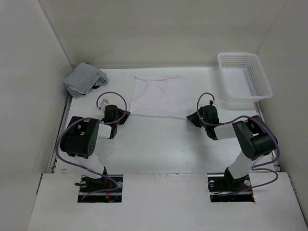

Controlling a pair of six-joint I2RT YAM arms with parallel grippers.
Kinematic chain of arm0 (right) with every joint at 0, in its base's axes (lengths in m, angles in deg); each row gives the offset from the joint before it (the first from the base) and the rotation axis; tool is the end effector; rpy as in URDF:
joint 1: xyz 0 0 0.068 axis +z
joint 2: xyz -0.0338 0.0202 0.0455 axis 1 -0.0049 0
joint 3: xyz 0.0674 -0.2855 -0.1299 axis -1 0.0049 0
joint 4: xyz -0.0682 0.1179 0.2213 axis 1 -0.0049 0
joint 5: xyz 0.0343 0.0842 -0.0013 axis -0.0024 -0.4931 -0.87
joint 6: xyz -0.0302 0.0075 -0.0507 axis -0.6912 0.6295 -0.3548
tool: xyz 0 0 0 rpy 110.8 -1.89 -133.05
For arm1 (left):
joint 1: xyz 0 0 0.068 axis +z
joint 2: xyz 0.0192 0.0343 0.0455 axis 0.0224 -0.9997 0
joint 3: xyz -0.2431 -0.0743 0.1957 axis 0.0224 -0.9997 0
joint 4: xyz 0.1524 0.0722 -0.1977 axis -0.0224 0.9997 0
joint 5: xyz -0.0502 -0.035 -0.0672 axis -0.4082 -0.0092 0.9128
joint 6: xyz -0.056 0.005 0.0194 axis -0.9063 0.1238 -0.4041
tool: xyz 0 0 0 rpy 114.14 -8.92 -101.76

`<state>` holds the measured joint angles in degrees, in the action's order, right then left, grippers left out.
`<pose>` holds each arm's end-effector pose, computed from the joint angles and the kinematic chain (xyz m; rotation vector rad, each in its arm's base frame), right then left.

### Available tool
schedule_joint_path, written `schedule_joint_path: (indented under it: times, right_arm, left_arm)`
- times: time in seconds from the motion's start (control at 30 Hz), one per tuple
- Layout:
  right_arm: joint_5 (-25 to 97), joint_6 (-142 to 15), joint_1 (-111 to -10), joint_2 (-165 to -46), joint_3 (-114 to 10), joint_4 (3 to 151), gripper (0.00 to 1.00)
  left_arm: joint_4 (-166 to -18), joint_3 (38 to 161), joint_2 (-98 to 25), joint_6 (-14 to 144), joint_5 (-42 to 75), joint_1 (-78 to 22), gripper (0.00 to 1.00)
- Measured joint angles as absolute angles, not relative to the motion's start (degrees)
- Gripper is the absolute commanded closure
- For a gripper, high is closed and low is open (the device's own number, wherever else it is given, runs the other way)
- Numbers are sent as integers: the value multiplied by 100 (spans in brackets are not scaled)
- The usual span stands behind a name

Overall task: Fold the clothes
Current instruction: Fold the tank top

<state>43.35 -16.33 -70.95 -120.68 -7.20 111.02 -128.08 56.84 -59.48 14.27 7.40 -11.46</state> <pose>0.2931 0.1000 0.1667 0.6713 2.1224 0.7434 0.3055 -0.0542 0.1595 -0.9711 1.9643 -0.7270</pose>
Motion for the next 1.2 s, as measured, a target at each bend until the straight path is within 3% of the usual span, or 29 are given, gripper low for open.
schedule_joint_path:
  times: [0.2,0.47,0.63,0.8,0.9,1.07,1.2]
  right_arm:
    - [4503,-1786,-7010,-11347,-571,10907,99]
    - [5432,-2448,-5843,-6715,-645,8512,97]
    - [6385,-2625,-4398,-4958,-1668,6700,97]
    - [7408,-2592,-2879,-4838,-2212,5622,95]
    - [7734,-2632,-2540,-5231,-2234,5358,95]
    - [7093,-2911,-3948,-6376,-1880,5932,95]
    - [5828,-3032,-5644,-7804,-1590,6872,95]
  left_arm:
    - [-12517,5363,-5034,1460,723,-1179,100]
    - [-10434,5455,-619,1818,548,-1275,100]
    - [-9009,6532,1116,2205,369,-1544,100]
    - [-8174,6943,1514,2358,286,-1797,100]
    - [-7752,6862,1374,2417,240,-1808,100]
    - [-7905,6340,467,2526,155,-1717,99]
    - [-8721,6102,-1353,2515,130,-1371,99]
